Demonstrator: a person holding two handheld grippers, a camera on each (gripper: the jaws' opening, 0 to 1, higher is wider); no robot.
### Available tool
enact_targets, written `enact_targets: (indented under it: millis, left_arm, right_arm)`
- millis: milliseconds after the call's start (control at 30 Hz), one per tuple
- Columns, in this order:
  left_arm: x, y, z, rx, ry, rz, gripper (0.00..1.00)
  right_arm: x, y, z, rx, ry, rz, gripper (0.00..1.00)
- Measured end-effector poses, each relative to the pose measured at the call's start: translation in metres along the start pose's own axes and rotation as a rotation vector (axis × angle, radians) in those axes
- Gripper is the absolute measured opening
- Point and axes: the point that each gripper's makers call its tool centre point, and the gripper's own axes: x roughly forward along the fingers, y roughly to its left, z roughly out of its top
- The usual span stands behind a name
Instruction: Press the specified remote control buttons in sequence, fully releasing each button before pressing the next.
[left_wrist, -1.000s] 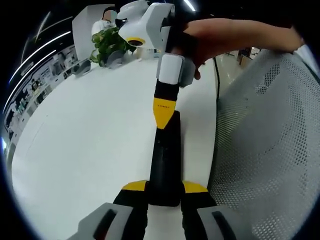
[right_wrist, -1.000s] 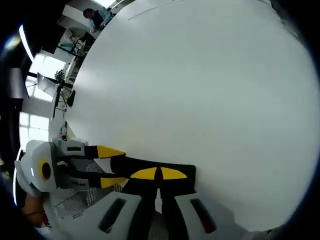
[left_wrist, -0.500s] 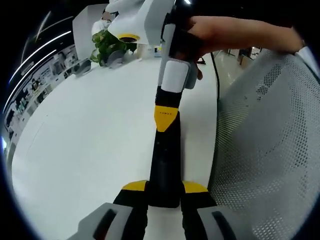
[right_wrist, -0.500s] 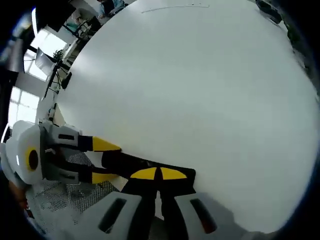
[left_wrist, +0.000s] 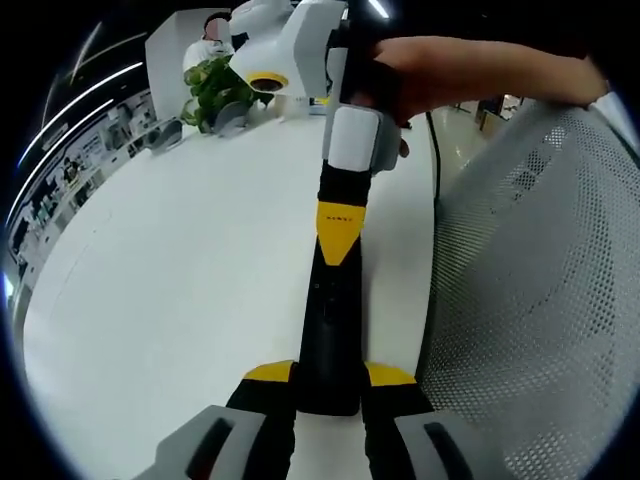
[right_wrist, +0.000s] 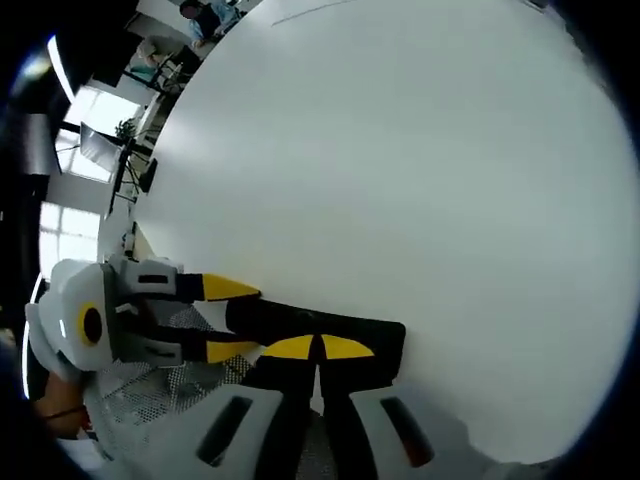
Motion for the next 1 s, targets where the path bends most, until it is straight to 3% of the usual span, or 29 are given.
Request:
enact_targets:
  millis: [267,800,1000]
  left_arm:
    - [-0.0002,0.0002,-0.0001,0.0,0.0,0.0,0.25]
    - [0.0002,0.0,0.0008,0.005,0.001,-0.006,0.25]
    - [0.0003,0.0001,0.0008,0.005,-0.001,-0.005,0.25]
  right_arm:
    - [0.0024,-0.0018,-0.0019,-0.014,0.01,-0.021,0.0]
    - [0.0059,-0.0026,-0.0023,-0.132,0.03,-0.096,0.0]
    - [0.0032,-0.0044,-0.0028,-0.099,0.009,-0.035,0.0]
